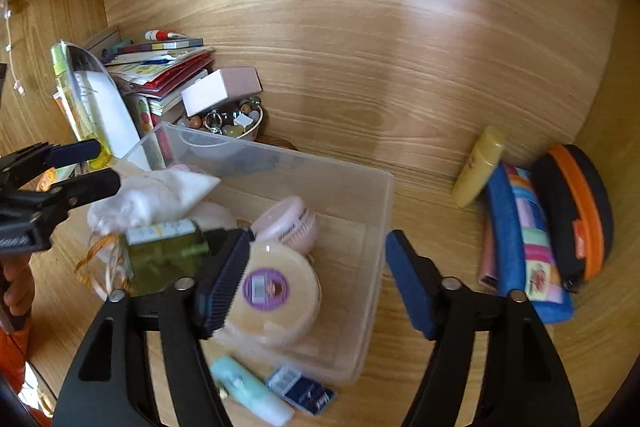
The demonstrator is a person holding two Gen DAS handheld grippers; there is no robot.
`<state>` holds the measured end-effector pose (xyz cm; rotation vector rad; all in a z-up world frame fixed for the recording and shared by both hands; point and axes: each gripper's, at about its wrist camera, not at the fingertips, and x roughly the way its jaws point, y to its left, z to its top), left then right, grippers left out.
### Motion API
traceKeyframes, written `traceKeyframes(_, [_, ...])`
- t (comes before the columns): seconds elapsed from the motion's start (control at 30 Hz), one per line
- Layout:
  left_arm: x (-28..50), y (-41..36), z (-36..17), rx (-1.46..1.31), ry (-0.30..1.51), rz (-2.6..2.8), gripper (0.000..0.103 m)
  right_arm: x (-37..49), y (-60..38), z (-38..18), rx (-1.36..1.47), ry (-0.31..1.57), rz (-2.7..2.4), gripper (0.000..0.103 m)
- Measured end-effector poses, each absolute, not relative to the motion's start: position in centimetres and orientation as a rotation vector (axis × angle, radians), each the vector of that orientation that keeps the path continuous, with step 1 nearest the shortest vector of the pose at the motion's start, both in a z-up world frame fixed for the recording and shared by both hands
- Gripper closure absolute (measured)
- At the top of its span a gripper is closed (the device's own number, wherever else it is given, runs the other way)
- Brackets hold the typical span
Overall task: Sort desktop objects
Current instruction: 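Carry the white bag and pink compact into the clear box and release both, then withdraw both grippers and move the right toward the small eraser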
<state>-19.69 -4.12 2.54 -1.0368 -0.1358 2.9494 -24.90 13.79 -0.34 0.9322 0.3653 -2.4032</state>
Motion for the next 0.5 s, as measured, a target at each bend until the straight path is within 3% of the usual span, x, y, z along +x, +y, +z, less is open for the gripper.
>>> traceKeyframes(0.2, [-18.1,-4.4,2.7,-1.044,-0.14,2.963,0.028,-22.6,15.5,0.5,0.894,0.345,-2.435,0.028])
traceKeyframes(0.33, [-16.5,-4.5,3.1,-1.027,-0.135,2.982,0.021,-21.3,16.5,0.6,0.892,0.313,-2.441,0.027])
traceKeyframes(0.5, [-14.5,-4.2,2.9,-1.031,-0.091,3.001,0.019,-19.8,17.1,-0.6,0.908,0.308,-2.437,0.026])
